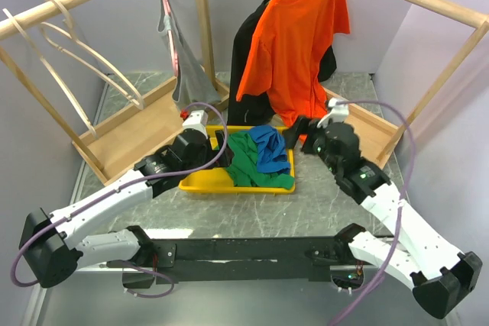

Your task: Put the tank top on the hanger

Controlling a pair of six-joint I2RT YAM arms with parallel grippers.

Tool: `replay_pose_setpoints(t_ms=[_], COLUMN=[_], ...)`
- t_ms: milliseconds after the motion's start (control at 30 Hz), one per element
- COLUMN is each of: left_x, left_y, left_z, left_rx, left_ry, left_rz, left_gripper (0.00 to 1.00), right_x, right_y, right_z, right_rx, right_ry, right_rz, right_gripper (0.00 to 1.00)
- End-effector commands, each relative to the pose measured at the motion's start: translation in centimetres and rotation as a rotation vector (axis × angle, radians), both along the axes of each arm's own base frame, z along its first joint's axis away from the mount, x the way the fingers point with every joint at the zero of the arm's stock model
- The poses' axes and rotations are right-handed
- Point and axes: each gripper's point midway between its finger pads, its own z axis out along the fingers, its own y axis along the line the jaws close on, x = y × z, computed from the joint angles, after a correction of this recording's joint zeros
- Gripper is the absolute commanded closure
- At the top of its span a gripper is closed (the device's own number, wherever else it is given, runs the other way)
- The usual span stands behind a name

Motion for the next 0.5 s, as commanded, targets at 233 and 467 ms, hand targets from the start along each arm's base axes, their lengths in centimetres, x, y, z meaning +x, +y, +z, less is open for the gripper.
replay_pose_setpoints(t_ms=[233,467], left_x=[0.7,0.1], left_y=[-0.3,-0.1], left_z=[-1.4,-2.4], left_rx=[-0.034,-0.043], left_ry=[0.029,0.064], left_rz=[0.058,0.067], left_gripper=[0.01,0.01], right_x=[-1.9,-2.6], right_y=[3.5,7.1], right_z=[-7.6,-9.8], right_rx=[0.017,-0.049], right_ry=[0.192,0.227], right_rz=[0.096,0.152], right_gripper=[0.0,0.01])
